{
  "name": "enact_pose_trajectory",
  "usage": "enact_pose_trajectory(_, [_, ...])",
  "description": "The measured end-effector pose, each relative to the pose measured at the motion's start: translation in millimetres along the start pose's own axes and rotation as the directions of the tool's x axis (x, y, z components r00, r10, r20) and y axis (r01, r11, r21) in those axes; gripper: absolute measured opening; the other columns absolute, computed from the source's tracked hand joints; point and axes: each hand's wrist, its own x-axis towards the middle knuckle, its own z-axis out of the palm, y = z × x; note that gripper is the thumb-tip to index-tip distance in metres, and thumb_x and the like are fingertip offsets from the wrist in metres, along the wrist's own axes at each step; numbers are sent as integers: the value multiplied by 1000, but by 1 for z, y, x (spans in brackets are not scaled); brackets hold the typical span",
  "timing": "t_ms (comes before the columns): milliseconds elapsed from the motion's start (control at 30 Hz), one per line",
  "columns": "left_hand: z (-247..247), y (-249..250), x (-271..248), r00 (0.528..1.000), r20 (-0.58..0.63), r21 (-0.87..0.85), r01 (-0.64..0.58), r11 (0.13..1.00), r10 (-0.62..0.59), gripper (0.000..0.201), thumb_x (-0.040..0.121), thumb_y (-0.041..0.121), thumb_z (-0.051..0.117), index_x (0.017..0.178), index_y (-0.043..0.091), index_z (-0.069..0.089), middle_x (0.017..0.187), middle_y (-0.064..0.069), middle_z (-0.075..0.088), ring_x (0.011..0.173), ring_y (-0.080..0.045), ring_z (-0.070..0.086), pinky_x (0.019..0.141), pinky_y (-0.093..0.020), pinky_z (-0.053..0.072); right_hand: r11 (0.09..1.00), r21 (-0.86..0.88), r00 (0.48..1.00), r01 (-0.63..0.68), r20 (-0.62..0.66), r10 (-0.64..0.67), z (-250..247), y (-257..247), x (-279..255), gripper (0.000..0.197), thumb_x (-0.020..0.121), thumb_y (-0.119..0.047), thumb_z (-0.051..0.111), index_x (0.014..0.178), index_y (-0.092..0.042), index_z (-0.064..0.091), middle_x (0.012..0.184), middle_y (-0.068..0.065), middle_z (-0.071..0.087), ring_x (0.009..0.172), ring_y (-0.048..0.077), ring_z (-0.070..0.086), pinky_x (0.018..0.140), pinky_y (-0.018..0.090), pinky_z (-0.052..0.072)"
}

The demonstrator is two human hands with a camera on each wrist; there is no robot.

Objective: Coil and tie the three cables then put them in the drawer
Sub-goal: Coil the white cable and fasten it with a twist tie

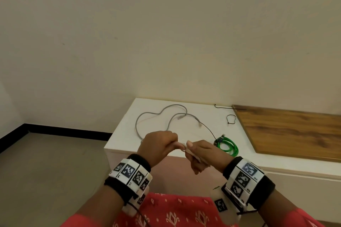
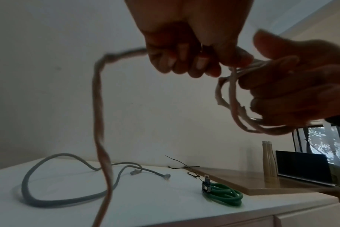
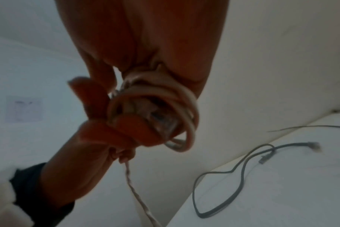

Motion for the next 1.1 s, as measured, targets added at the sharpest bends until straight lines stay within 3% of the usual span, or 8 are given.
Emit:
enact_pose_trajectory(167, [-1, -3, 9, 965, 145, -414, 260, 872, -218, 29, 90, 40, 45, 62, 30, 48, 51, 15, 49, 52, -4, 42, 54, -14, 32, 884, 466, 999, -42, 33, 30, -20, -5, -4, 39, 81, -38, 48, 47, -20, 44, 30, -8, 31, 29, 11, 37, 38, 18, 29])
enact_pose_trajectory(300, [8, -11, 2, 912, 214, -530, 409, 742, -349, 33, 95, 18, 43, 64, 25, 47, 52, 13, 42, 47, -3, 40, 44, -21, 38, 670, 742, 999, -31, 47, -5, -32, -13, -5, 40, 80, -39, 46, 45, -19, 45, 25, -8, 32, 30, 10, 40, 35, 19, 32])
enact_pose_trajectory(433, [20, -10, -9, 836, 374, -606, 549, 576, -402, 29, 96, 19, 39, 68, 19, 48, 46, 11, 33, 36, -5, 30, 36, -20, 32, 420, 904, 993, 75, -31, -112, -40, -22, -6, 34, 55, -29, 79, 49, -16, 49, 26, -5, 37, 33, 12, 43, 37, 19, 38])
enact_pose_trajectory(633, [27, 10, -9, 919, 266, -366, 377, 851, -292, 32, 91, 44, 35, 92, 23, 59, 53, 10, 37, 51, -3, 42, 55, -14, 32, 134, 913, 922, 385, -375, -92, -38, -27, -6, 27, 48, -19, 78, 55, -13, 53, 39, -5, 41, 45, 12, 51, 43, 22, 47])
enact_pose_trajectory(767, [32, 25, -14, 911, 350, -151, 282, 947, -216, 41, 97, 19, 34, 138, 25, 32, 65, -12, 56, 63, -29, 51, 62, -30, 38, 237, 802, 833, 548, -550, -63, -37, -30, -9, 20, 75, -34, 54, 65, -17, 51, 49, -5, 44, 56, 13, 54, 56, 23, 50])
enact_pose_trajectory(900, [30, 52, -19, 865, 467, 48, 183, 982, -184, 57, 98, 16, 33, 145, 28, 4, 95, -16, 65, 83, -30, 60, 70, -32, 41, 462, 644, 747, 610, -662, -63, -25, -30, -5, 28, 96, -25, 32, 73, -16, 46, 52, -6, 47, 64, 15, 53, 70, 28, 42])
enact_pose_trajectory(1033, [20, 64, -12, 929, 356, 91, 68, 994, -96, 38, 97, 16, 33, 135, 20, 31, 98, -7, 67, 79, -26, 63, 62, -29, 40, 880, 30, 658, 474, -677, -331, -11, -15, 2, 25, 94, -26, 35, 77, -13, 48, 60, -9, 54, 65, 2, 56, 69, 17, 47])
enact_pose_trajectory(1100, [14, 58, -11, 969, 247, 149, -39, 988, 1, 23, 90, 22, 36, 109, 20, 48, 75, 3, 70, 53, -13, 62, 45, -23, 42, 879, -351, 680, 325, -559, -474, -8, -5, 1, 26, 89, -30, 34, 82, -11, 49, 70, -2, 58, 66, 3, 54, 67, 17, 43])
